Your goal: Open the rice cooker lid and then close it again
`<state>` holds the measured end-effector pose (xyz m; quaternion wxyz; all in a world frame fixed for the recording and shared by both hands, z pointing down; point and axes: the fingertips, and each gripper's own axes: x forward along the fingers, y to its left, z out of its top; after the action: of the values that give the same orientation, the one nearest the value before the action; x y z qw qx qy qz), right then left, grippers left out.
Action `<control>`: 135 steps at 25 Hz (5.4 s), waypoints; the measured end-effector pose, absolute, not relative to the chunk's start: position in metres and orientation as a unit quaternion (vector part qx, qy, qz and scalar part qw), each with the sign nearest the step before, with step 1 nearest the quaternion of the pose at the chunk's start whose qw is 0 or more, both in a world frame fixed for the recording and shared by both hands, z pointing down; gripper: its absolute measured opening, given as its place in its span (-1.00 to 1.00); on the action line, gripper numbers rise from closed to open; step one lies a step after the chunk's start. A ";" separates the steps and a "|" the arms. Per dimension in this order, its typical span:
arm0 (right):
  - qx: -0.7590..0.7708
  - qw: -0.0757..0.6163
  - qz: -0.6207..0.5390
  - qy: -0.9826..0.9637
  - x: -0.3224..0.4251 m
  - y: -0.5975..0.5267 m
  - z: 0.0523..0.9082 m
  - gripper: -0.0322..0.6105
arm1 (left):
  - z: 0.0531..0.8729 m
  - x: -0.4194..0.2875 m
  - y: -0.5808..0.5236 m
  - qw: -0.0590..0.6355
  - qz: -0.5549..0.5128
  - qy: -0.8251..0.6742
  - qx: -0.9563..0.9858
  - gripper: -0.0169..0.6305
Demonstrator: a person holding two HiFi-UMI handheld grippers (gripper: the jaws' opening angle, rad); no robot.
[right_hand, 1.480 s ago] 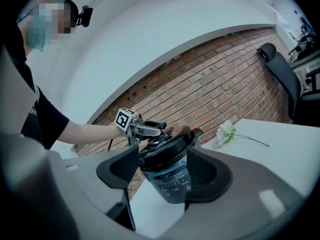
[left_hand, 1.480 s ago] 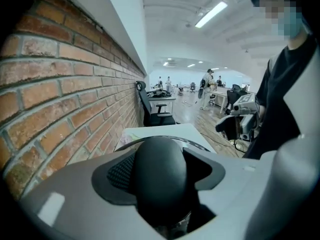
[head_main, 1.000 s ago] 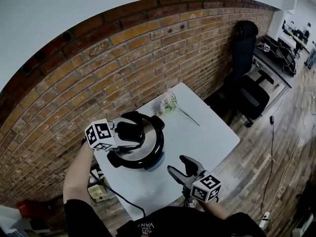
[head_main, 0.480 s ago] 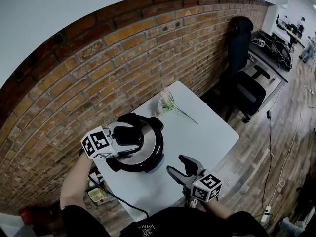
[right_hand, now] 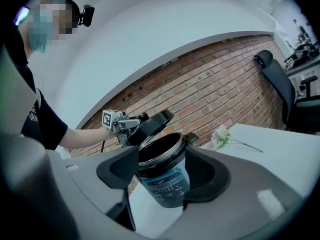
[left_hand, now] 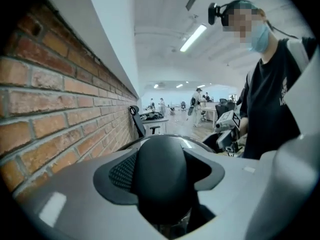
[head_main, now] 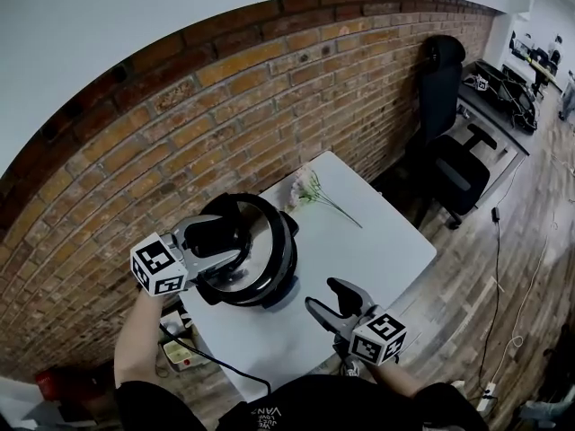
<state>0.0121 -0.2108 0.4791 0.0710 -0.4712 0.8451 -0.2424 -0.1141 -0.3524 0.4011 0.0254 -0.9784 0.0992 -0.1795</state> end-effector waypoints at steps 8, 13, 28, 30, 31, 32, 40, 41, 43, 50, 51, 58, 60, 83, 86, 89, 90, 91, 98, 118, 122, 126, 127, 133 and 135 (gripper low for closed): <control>-0.457 0.091 -0.222 0.857 0.021 -0.199 0.458 0.00 | 0.350 -0.153 -0.326 0.001 -0.042 0.245 -0.969 -0.09; -0.444 0.098 -0.216 0.864 0.026 -0.190 0.450 0.00 | 0.342 -0.188 -0.302 -0.044 0.050 0.339 -0.938 -0.09; -0.400 0.099 -0.214 0.886 0.045 -0.148 0.445 0.00 | 0.402 -0.241 -0.192 -0.133 0.162 0.533 -0.819 -0.09; -0.394 0.097 -0.216 0.888 0.048 -0.142 0.447 0.00 | 0.412 -0.245 -0.175 -0.144 0.174 0.549 -0.805 -0.09; -0.391 0.097 -0.217 0.889 0.050 -0.140 0.448 0.00 | 0.417 -0.247 -0.167 -0.150 0.181 0.555 -0.798 -0.09; -0.389 0.096 -0.217 0.890 0.051 -0.137 0.449 0.00 | 0.422 -0.249 -0.160 -0.156 0.187 0.562 -0.791 -0.09; -0.369 0.083 -0.220 0.899 0.058 -0.121 0.454 0.00 | 0.452 -0.258 -0.111 -0.178 0.198 0.609 -0.748 -0.09; -0.367 0.082 -0.221 0.900 0.059 -0.120 0.455 0.00 | 0.454 -0.258 -0.107 -0.179 0.197 0.612 -0.745 -0.09; -0.364 0.081 -0.223 0.901 0.061 -0.118 0.457 0.00 | 0.458 -0.256 -0.099 -0.181 0.197 0.617 -0.740 -0.09; -0.350 0.073 -0.224 0.907 0.061 -0.114 0.457 0.00 | 0.468 -0.253 -0.083 -0.191 0.206 0.630 -0.724 -0.09; -0.350 0.074 -0.225 0.906 0.061 -0.115 0.456 0.00 | 0.468 -0.254 -0.082 -0.192 0.207 0.631 -0.723 -0.09; -0.355 0.080 -0.223 0.904 0.060 -0.126 0.452 0.00 | 0.456 -0.263 -0.094 -0.179 0.208 0.632 -0.725 -0.09; -0.359 0.083 -0.224 0.902 0.059 -0.131 0.452 0.00 | 0.449 -0.266 -0.102 -0.173 0.206 0.629 -0.729 -0.09; -0.442 0.112 -0.234 0.859 0.052 -0.187 0.459 0.00 | 0.393 -0.235 -0.293 -0.101 0.044 0.479 -0.871 -0.09; -0.448 0.109 -0.240 0.854 0.050 -0.191 0.463 0.00 | 0.395 -0.220 -0.314 -0.096 0.013 0.443 -0.891 -0.09; -0.452 0.104 -0.248 0.851 0.047 -0.194 0.468 0.00 | 0.398 -0.204 -0.331 -0.091 -0.029 0.413 -0.906 -0.09; -0.454 0.105 -0.251 0.849 0.046 -0.195 0.471 0.00 | 0.399 -0.198 -0.337 -0.086 -0.044 0.402 -0.911 -0.09; -0.456 0.107 -0.253 0.846 0.046 -0.195 0.473 0.00 | 0.402 -0.192 -0.342 -0.080 -0.060 0.389 -0.916 -0.09; -0.474 0.117 -0.268 0.830 0.048 -0.202 0.485 0.00 | 0.419 -0.150 -0.365 -0.059 -0.160 0.299 -0.939 -0.09; -0.513 0.136 -0.285 0.798 0.068 -0.207 0.503 -0.01 | 0.460 -0.097 -0.368 -0.019 -0.301 0.138 -0.943 -0.09; -0.513 0.138 -0.286 0.797 0.066 -0.209 0.506 -0.01 | 0.460 -0.097 -0.366 -0.014 -0.299 0.122 -0.946 -0.09; -0.510 0.138 -0.289 0.798 0.064 -0.210 0.508 -0.01 | 0.461 -0.096 -0.364 -0.008 -0.298 0.103 -0.949 -0.09; -0.510 0.138 -0.289 0.798 0.064 -0.210 0.509 -0.01 | 0.461 -0.096 -0.363 -0.006 -0.298 0.099 -0.949 -0.09; -0.511 0.136 -0.289 0.798 0.066 -0.211 0.510 -0.01 | 0.461 -0.094 -0.361 0.003 -0.301 0.068 -0.951 -0.09; -0.511 0.136 -0.288 0.798 0.067 -0.212 0.510 -0.01 | 0.462 -0.093 -0.360 0.006 -0.301 0.053 -0.952 -0.09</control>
<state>0.0666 -0.2123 0.5097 0.1359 -0.5112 0.7982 -0.2882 -0.0928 -0.3603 0.4618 0.0057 -0.9521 0.0529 -0.3010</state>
